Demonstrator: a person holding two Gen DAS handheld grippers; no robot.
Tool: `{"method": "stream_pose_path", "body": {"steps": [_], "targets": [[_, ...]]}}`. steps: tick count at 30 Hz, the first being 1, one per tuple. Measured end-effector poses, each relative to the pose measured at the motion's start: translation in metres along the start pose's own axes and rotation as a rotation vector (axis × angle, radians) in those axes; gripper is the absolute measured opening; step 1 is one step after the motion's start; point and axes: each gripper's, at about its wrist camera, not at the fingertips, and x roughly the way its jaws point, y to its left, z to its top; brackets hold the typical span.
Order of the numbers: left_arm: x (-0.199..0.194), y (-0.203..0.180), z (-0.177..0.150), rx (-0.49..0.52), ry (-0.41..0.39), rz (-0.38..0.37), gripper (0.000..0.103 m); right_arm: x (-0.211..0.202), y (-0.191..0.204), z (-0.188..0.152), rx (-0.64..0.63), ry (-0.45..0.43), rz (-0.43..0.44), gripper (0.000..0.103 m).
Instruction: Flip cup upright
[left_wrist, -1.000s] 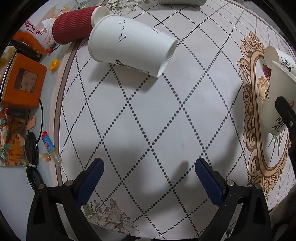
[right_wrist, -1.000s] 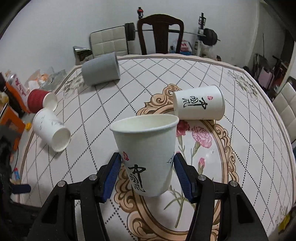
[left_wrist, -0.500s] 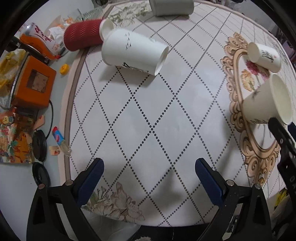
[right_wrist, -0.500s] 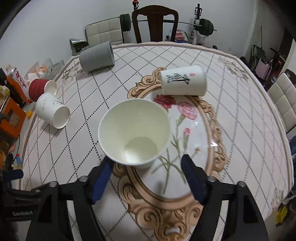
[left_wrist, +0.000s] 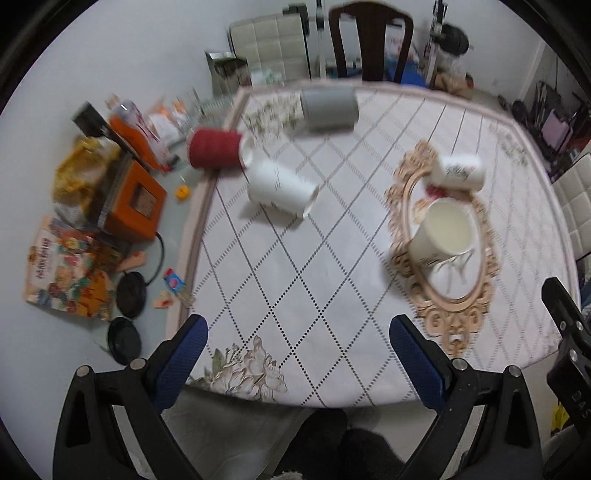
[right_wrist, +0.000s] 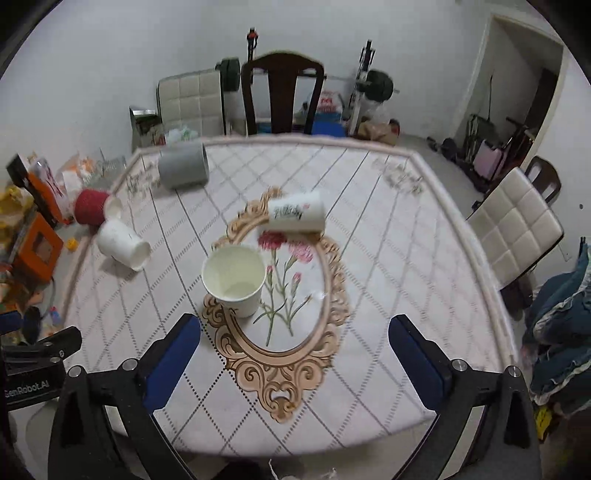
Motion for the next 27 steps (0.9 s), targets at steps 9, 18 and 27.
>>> {"method": "stream_pose_path", "body": {"steps": [9,18,27], "targets": [[-0.114,0.001,-0.023,-0.042,-0.169,-0.011,0.1,-0.11,-0.027,0.008,-0.014,-0.068,0.02,0.103],[-0.178,0.001,-0.043,-0.06,-0.267,-0.007,0.1,-0.185,-0.05,0.003,-0.005,-0.104,0.039,0.103],[-0.204,-0.006,-0.053,-0.073,-0.306,-0.019,0.1,-0.223,-0.061,0.0,-0.013,-0.138,0.037,0.103]]}}
